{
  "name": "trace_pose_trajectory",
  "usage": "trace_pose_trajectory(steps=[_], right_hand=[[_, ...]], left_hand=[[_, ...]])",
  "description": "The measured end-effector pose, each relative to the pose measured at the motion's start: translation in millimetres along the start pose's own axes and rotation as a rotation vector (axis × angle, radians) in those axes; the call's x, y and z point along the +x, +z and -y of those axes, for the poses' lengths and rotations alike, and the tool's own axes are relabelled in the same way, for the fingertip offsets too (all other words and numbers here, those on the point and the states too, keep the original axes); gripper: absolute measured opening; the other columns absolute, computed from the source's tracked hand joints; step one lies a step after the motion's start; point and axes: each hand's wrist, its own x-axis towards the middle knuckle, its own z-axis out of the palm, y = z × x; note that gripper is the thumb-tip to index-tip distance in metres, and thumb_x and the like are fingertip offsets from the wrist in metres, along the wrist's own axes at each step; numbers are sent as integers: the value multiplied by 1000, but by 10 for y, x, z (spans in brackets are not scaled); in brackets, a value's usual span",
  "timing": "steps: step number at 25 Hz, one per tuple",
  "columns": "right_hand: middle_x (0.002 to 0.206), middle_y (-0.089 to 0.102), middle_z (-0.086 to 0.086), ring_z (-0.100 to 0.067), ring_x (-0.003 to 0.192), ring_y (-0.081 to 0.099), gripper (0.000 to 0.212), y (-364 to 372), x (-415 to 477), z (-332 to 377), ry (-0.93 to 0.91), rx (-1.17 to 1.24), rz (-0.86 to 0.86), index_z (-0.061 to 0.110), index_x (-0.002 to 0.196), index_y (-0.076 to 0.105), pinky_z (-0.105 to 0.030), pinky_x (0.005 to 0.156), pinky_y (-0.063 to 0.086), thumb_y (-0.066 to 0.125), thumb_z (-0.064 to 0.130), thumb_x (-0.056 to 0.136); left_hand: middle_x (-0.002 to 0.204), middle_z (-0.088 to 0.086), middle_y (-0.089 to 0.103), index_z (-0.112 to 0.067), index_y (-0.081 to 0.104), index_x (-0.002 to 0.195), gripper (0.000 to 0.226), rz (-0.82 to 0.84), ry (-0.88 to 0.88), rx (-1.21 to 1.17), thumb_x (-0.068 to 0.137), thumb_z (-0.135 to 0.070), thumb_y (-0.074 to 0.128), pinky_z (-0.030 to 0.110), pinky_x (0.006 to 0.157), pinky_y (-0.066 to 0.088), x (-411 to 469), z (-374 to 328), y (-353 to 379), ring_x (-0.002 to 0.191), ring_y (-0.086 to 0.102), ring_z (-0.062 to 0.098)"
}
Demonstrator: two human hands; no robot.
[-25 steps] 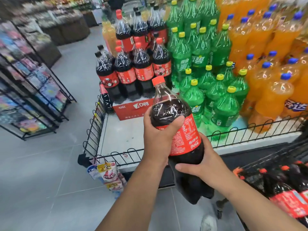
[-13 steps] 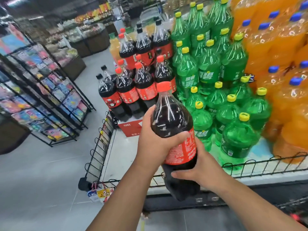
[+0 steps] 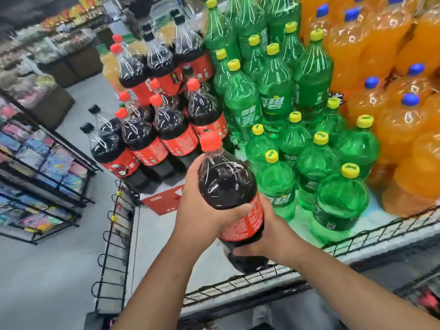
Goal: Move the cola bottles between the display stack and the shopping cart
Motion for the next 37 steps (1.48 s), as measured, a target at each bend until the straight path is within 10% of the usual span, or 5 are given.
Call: trace_pose_trajectory(steps=[5, 12, 18, 22, 37], right_hand=[[123, 56, 27, 16, 108, 55, 108, 138, 355, -190, 51, -19, -77, 47, 127, 30, -2, 85, 39, 97, 11, 51], [133, 55, 1, -15, 121, 55, 128, 383, 704, -548, 350, -16, -259, 34, 146, 26, -39, 102, 48, 93, 54, 39], [101, 58, 12, -8, 83, 59, 83, 531, 919, -635, 650, 352, -339, 33, 138, 29, -30, 69, 56, 80, 8, 78], [132, 53, -10, -18, 89, 57, 97, 602, 1131, -779, 685, 487, -464, 25, 143, 35, -12, 38, 43, 83, -7, 66], [117, 65, -8, -19, 93, 61, 56, 703, 1636, -1083, 575, 601, -701, 17, 115, 52, -14, 50, 51, 67, -19, 75]], left_hand=[[118, -42, 59, -50, 43, 123, 97, 111, 44, 31, 47, -23, 95, 5, 92, 43, 363, 429, -43, 115, 57, -14], [138, -1, 57, -37, 44, 139, 106, 26, 38, 45, 46, -46, 95, 47, 110, 46, 713, 1037, 62, 131, 55, 21], [136, 0, 56, -32, 46, 141, 105, 84, 2, 69, 49, -43, 95, 42, 109, 47, 951, 1386, 190, 129, 55, 20], [134, -2, 52, -33, 45, 141, 106, 123, -4, 86, 46, -47, 89, 10, 104, 39, 1029, 1530, 245, 126, 51, 7], [141, 2, 47, -41, 36, 142, 111, 172, 25, 100, 50, -37, 96, 45, 115, 41, 1364, 2063, 386, 137, 46, 19]])
